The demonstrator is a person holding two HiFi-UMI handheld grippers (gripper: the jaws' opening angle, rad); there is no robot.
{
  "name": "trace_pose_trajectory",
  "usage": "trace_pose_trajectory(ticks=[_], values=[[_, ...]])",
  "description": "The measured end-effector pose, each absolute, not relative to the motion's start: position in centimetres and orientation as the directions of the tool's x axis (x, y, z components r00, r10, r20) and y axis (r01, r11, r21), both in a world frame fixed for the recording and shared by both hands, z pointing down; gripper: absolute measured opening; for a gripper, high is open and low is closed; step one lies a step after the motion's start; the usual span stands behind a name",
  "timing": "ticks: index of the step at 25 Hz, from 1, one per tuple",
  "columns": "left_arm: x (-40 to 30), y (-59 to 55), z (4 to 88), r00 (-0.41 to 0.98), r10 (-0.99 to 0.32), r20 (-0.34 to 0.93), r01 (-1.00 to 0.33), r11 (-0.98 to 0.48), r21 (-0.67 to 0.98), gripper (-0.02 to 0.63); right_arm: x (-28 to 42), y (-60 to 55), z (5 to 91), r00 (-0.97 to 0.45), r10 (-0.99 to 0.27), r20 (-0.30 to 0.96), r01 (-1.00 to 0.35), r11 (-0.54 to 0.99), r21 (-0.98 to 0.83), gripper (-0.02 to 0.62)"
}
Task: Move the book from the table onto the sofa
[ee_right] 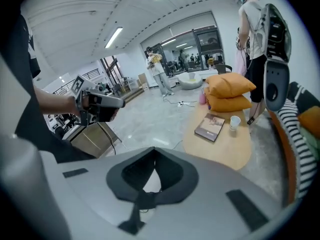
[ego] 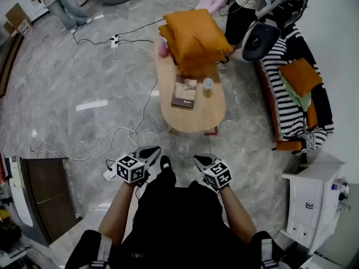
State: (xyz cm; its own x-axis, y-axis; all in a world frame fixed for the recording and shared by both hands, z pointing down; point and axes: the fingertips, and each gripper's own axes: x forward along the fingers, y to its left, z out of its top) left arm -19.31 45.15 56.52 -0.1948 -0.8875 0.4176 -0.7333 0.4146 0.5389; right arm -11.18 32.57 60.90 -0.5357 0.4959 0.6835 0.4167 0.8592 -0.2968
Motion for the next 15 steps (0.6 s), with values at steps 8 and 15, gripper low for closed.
trace_pose_trajectory(ticks=[8, 15], values=[[-22.9, 43.9, 56.8, -0.152, -0.910, 0.386, -0.733, 0.366, 0.573, 0.012, -15.2, 33.3, 61.3, -0.469, 0.495, 0.731, 0.451, 0.846, -0.283, 0.009], [-24.8, 45.1, 58.9, -0.195, -0.891, 0.409, -0.642, 0.432, 0.634, 0.013, -21.2, 32.8, 62.3, -0.437, 0.515, 0.737, 0.500, 0.821, -0.278, 0.009]])
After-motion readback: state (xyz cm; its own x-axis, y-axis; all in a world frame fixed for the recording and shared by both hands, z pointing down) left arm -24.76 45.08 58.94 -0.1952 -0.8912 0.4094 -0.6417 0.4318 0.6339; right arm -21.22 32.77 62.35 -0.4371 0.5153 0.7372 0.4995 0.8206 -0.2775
